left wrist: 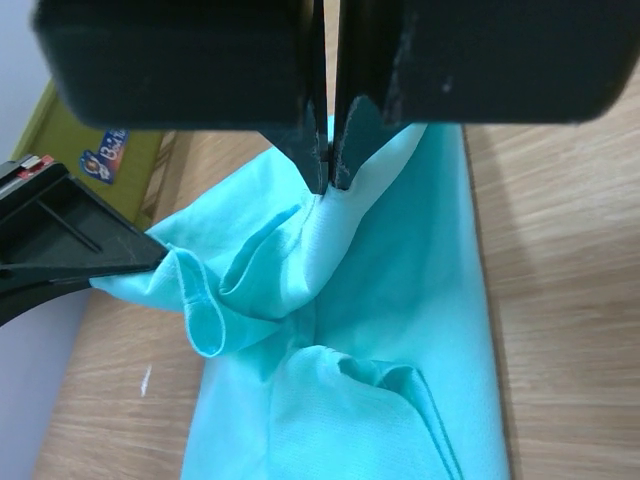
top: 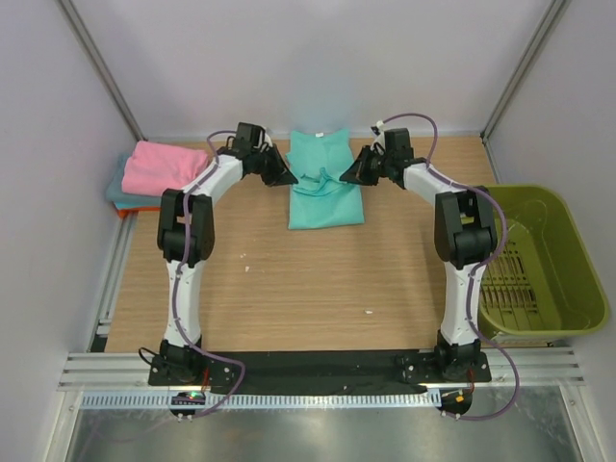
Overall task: Fold and stack the t-shirts
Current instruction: Fold the tshirt
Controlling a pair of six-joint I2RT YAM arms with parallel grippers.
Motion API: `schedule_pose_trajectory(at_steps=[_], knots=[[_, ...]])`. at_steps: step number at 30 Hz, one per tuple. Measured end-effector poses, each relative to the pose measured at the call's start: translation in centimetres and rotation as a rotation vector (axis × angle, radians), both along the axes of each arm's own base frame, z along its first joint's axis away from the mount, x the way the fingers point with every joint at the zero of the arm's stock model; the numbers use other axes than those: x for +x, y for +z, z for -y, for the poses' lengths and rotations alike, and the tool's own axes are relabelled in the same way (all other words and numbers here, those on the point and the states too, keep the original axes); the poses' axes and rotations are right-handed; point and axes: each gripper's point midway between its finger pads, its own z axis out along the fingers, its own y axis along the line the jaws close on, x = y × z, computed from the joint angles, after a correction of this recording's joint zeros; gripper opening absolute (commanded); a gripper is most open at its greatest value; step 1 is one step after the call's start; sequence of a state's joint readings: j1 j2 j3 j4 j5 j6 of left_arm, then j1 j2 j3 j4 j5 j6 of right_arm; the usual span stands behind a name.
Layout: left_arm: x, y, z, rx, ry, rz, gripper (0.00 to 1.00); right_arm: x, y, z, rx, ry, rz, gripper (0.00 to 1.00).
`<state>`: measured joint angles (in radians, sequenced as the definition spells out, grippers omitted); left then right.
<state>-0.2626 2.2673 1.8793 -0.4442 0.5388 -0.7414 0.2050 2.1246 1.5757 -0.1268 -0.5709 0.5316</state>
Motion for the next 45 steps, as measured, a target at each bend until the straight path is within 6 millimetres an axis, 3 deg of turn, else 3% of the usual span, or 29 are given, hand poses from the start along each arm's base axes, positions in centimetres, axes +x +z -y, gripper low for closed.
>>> schedule_pose_trajectory(at_steps=[2, 3, 4, 5, 7, 10, 13, 15, 20, 23, 26, 30, 38, 41, 45], knots=[[0.5, -0.4, -0.3, 0.019, 0.009, 0.009, 0.04, 0.7, -0.2, 0.1, -0.004, -0.004, 0.009, 0.05], [0.7, -0.6, -0.5, 0.030, 0.014, 0.015, 0.14, 1.0, -0.4, 0.2, -0.007, -0.009, 0.010, 0.17], [0.9, -0.7, -0.8, 0.045, 0.021, 0.023, 0.27, 1.2, -0.6, 0.3, -0.013, -0.015, 0.010, 0.37], [1.2, -0.9, -1.1, 0.064, 0.030, 0.034, 0.48, 1.3, -0.9, 0.4, -0.020, -0.026, 0.007, 0.42], [1.8, -0.9, -1.9, 0.108, 0.049, 0.058, 0.70, 1.5, -1.1, 0.9, -0.043, -0.036, 0.015, 0.55], [2.6, -0.5, -2.9, 0.162, 0.061, 0.096, 0.79, 1.9, -1.2, 1.7, -0.071, -0.046, 0.034, 0.60], [2.2, 0.2, -3.6, 0.191, 0.058, 0.108, 0.79, 1.6, -1.0, 3.0, -0.092, -0.058, 0.030, 0.61], [0.6, 0.4, -3.9, 0.182, 0.046, 0.085, 0.78, 0.5, -0.3, 4.3, -0.096, -0.072, 0.018, 0.61], [-6.6, -1.2, -3.8, 0.118, -0.028, -0.077, 0.75, -3.8, 0.6, 6.3, -0.084, -0.084, -0.025, 0.61], [-9.9, -3.9, -3.7, 0.107, -0.050, -0.195, 0.76, -6.5, -1.2, 6.3, -0.074, -0.068, -0.090, 0.61], [-11.9, -5.6, -3.6, 0.106, -0.060, -0.276, 0.77, -9.2, -4.1, 6.0, -0.068, -0.059, -0.192, 0.61], [-11.9, -5.9, -3.1, 0.080, -0.055, -0.297, 0.78, -10.6, -5.8, 5.8, -0.064, -0.054, -0.257, 0.60], [-11.1, -6.0, -1.9, 0.020, -0.043, -0.316, 0.75, -10.2, -6.6, 5.6, -0.042, -0.063, -0.268, 0.60], [-10.6, -6.0, -1.2, 0.001, -0.047, -0.312, 0.71, -10.0, -6.7, 5.3, -0.027, -0.061, -0.268, 0.60], [-10.0, -6.2, -0.6, -0.012, -0.056, -0.303, 0.59, -9.6, -6.7, 5.1, -0.009, -0.057, -0.265, 0.58]])
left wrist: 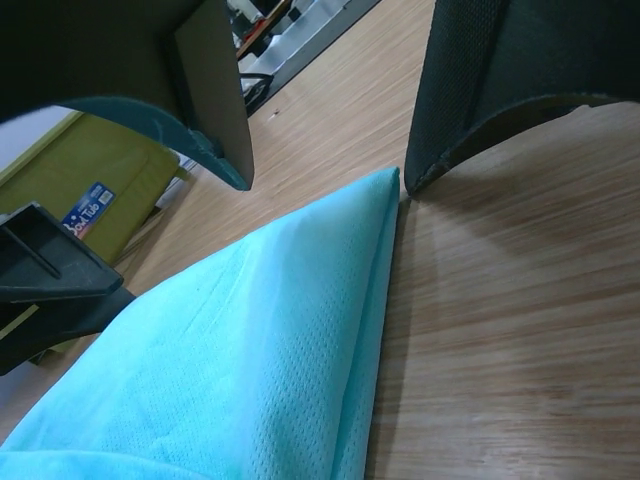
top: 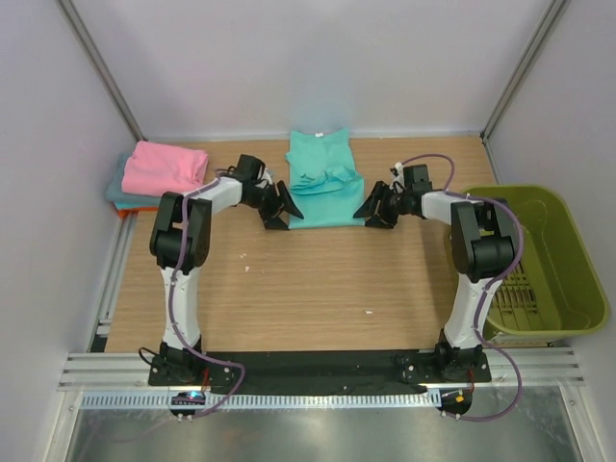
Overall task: Fold and stack the t-shirts
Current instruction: Fold the tshirt
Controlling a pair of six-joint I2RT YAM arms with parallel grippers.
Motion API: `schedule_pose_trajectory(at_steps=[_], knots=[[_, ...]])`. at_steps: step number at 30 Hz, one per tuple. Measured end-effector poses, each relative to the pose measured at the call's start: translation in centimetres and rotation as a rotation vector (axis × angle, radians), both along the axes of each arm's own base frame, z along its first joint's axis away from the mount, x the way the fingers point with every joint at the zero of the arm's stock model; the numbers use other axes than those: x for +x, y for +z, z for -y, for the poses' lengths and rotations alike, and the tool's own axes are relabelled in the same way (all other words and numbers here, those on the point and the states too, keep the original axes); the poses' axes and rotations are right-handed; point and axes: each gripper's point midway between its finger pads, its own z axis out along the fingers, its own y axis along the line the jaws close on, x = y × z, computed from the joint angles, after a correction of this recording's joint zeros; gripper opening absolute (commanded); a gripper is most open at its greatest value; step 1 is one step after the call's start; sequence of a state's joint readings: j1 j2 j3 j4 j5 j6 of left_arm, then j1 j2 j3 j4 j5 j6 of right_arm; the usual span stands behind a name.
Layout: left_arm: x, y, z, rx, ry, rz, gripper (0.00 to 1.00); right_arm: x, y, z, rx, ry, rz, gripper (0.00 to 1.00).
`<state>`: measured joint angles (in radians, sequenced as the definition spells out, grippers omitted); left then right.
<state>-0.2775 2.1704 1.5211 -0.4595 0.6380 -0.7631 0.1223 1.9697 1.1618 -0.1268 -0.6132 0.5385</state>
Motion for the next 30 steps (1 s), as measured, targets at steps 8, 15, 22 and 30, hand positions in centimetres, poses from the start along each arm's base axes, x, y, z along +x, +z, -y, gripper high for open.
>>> schedule_pose_trajectory(at_steps=[8, 15, 22, 30], knots=[[0.0, -0.6, 0.3, -0.010, 0.001, -0.014, 0.45, 0.4, -0.2, -0.3, 0.027, -0.006, -0.006, 0.49], [0.0, -1.3, 0.1, 0.002, 0.007, -0.023, 0.24, 0.3, -0.8, -0.4, 0.033, -0.015, -0.022, 0.27], [-0.3, -1.8, 0.0, 0.015, 0.009, -0.029, 0.00, -0.1, -1.4, -0.2, 0.020, -0.016, -0.035, 0.06], [-0.8, 1.4, -0.1, -0.002, 0.003, 0.027, 0.00, -1.0, 2.3, 0.0, 0.002, 0.015, 0.017, 0.02]])
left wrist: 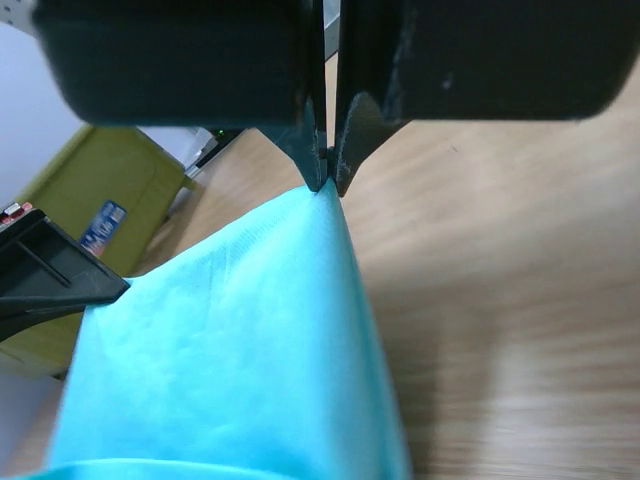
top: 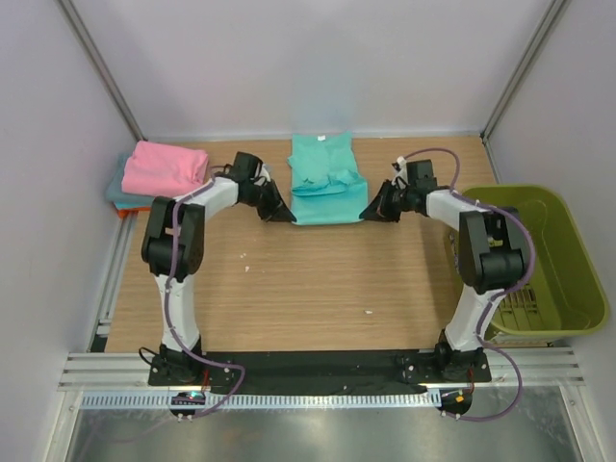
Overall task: Fold and stack the t-shirts
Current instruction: Fold the tshirt
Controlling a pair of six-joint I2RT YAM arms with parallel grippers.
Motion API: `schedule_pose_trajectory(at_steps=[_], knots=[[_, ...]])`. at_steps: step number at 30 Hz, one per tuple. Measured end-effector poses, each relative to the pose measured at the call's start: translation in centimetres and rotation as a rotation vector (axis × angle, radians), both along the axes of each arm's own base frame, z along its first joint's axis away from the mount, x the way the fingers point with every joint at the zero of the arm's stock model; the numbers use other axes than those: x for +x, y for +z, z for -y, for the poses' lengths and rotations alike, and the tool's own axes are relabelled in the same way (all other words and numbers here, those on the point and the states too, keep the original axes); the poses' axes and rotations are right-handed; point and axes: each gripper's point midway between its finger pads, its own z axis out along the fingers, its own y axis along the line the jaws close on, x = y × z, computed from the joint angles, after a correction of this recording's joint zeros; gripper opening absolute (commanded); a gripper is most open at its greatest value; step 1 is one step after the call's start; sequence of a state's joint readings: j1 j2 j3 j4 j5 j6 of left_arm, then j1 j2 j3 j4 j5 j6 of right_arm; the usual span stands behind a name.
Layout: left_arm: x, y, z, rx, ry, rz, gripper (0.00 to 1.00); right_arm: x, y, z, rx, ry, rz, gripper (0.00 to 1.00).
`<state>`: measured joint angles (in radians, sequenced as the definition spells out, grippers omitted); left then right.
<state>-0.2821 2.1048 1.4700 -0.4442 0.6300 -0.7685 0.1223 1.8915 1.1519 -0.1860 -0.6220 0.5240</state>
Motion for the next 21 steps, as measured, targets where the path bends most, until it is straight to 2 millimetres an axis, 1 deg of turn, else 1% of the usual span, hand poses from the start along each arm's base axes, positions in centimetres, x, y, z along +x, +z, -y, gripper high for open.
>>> schedule_pose_trajectory(at_steps=[3, 6, 8, 10, 12, 14, 17, 19, 21], knots=[[0.0, 4.8, 0.0, -0.024, -0.015, 0.111, 0.00, -0.2, 4.9, 0.0, 0.016, 0.004, 0.103, 0.02], [-0.7, 9.5, 0.0, -0.046, -0.034, 0.220, 0.00, -1.0, 9.5, -0.1, 0.039, 0.010, 0.209, 0.02], [-1.6, 11.8, 0.1, -0.057, -0.049, 0.277, 0.00, -1.9, 11.4, -0.1, 0.055, 0.015, 0.250, 0.02], [-2.8, 13.0, 0.3, -0.060, -0.072, 0.308, 0.00, -2.9, 12.1, -0.1, 0.064, 0.017, 0.261, 0.02], [-4.1, 13.1, 0.7, -0.060, -0.095, 0.310, 0.00, -3.8, 11.7, -0.1, 0.066, 0.016, 0.247, 0.02], [-5.4, 12.4, 1.0, -0.051, -0.116, 0.289, 0.00, -4.8, 10.6, 0.1, 0.063, 0.013, 0.205, 0.02], [-7.0, 10.7, 1.1, -0.034, -0.138, 0.246, 0.00, -6.1, 8.7, 0.2, 0.059, 0.008, 0.136, 0.02], [-7.9, 9.4, 0.8, -0.015, -0.143, 0.205, 0.00, -6.7, 8.0, 0.3, 0.056, 0.005, 0.104, 0.02], [-8.4, 8.7, 0.3, 0.006, -0.139, 0.180, 0.00, -6.9, 7.8, 0.3, 0.056, 0.005, 0.094, 0.02]])
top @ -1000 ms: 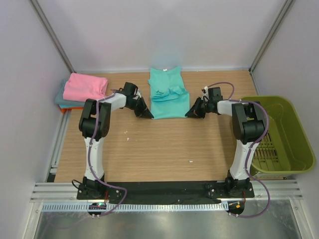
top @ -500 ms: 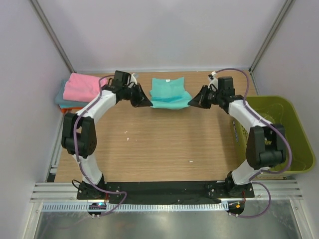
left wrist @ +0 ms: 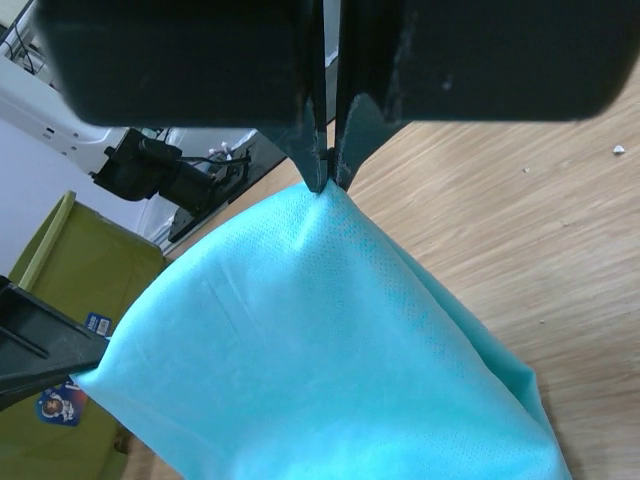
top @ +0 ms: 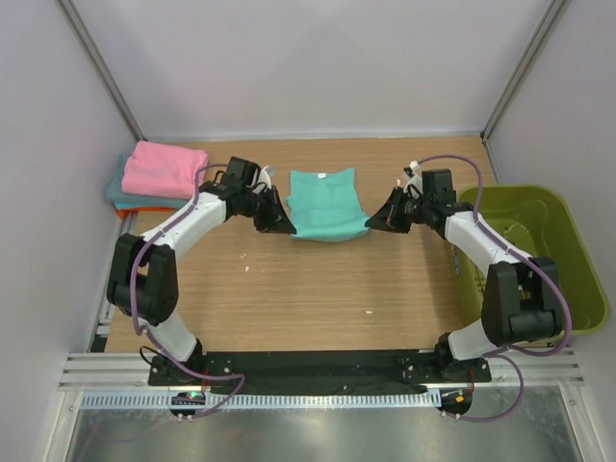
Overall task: Fold and stack the t-shirts
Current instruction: Fold the tshirt
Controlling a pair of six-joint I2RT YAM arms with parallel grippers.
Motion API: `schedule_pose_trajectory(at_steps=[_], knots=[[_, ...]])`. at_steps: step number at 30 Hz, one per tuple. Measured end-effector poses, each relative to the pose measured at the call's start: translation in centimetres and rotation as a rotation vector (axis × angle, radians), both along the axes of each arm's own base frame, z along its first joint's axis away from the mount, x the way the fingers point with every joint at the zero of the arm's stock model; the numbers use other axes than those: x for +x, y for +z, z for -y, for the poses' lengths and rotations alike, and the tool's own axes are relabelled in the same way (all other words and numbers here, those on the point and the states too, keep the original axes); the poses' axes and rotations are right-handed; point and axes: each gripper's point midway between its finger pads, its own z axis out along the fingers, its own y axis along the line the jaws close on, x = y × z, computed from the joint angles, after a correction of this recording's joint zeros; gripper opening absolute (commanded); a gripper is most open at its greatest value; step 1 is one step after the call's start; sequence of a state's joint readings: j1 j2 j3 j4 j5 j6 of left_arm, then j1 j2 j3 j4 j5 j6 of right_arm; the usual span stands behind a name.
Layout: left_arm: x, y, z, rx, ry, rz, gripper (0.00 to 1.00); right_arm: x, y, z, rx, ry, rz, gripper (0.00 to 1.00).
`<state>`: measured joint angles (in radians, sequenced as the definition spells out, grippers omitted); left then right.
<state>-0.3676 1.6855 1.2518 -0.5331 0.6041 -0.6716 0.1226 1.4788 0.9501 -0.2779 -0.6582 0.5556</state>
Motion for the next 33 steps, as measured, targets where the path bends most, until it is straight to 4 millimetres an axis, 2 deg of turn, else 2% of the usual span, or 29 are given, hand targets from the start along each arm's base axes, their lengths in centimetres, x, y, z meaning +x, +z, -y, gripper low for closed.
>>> schedule_pose_trajectory(at_steps=[3, 6, 8, 9, 10, 11, 12, 13, 14, 15, 17, 18, 20, 23, 25, 29, 33], knots=[[0.3, 0.1, -0.3, 0.008, 0.011, 0.007, 0.00, 0.1, 0.2, -0.1, 0.004, -0.001, 0.002, 0.01], [1.9, 1.2, -0.8, 0.007, 0.038, 0.035, 0.00, 1.8, 1.2, -0.4, 0.013, 0.002, 0.019, 0.02], [4.4, 2.6, -1.0, -0.003, 0.066, 0.083, 0.00, 4.4, 2.4, -0.8, 0.021, 0.007, 0.056, 0.01], [6.4, 3.3, -1.3, -0.007, 0.086, 0.112, 0.00, 6.9, 3.4, -1.2, 0.029, 0.011, 0.092, 0.02], [8.6, 4.1, -1.4, -0.014, 0.102, 0.156, 0.00, 8.3, 3.9, -1.3, 0.032, 0.011, 0.120, 0.04], [10.8, 4.5, -1.6, -0.010, 0.112, 0.186, 0.04, 10.6, 4.3, -1.6, 0.036, 0.013, 0.144, 0.12], [12.7, 4.7, -1.7, -0.007, 0.118, 0.219, 0.17, 13.3, 4.7, -2.0, 0.040, 0.014, 0.187, 0.34], [15.8, 4.9, -1.6, 0.002, 0.126, 0.278, 0.48, 16.1, 5.0, -2.3, 0.040, 0.010, 0.227, 0.38], [18.2, 4.6, -1.7, 0.018, 0.130, 0.329, 0.56, 18.6, 5.0, -2.4, 0.036, 0.003, 0.273, 0.46], [19.8, 4.2, -1.8, 0.031, 0.144, 0.357, 0.70, 20.6, 4.5, -2.4, 0.028, -0.007, 0.300, 0.54], [22.8, 2.4, -2.6, 0.111, 0.168, 0.411, 0.81, 22.7, 3.0, -2.3, 0.005, -0.025, 0.318, 0.66], [23.9, 1.5, -3.0, 0.156, 0.177, 0.432, 0.85, 22.9, 2.2, -2.0, -0.010, -0.035, 0.310, 0.68], [24.8, 0.1, -4.0, 0.248, 0.193, 0.452, 0.87, 22.6, 0.8, -1.6, -0.027, -0.044, 0.283, 0.68], [24.4, -0.5, -5.2, 0.323, 0.201, 0.447, 0.86, 20.7, -0.1, -1.4, -0.032, -0.042, 0.249, 0.67], [23.2, -0.9, -5.7, 0.332, 0.196, 0.415, 0.84, 19.2, -0.3, -1.4, -0.030, -0.033, 0.225, 0.66], [21.6, -1.8, -6.3, 0.238, 0.190, 0.321, 0.75, 18.4, 0.1, -1.8, -0.024, -0.015, 0.224, 0.65], [21.0, -3.3, -7.5, 0.091, 0.221, 0.193, 0.73, 18.3, 0.0, -2.8, -0.027, 0.016, 0.230, 0.65]])
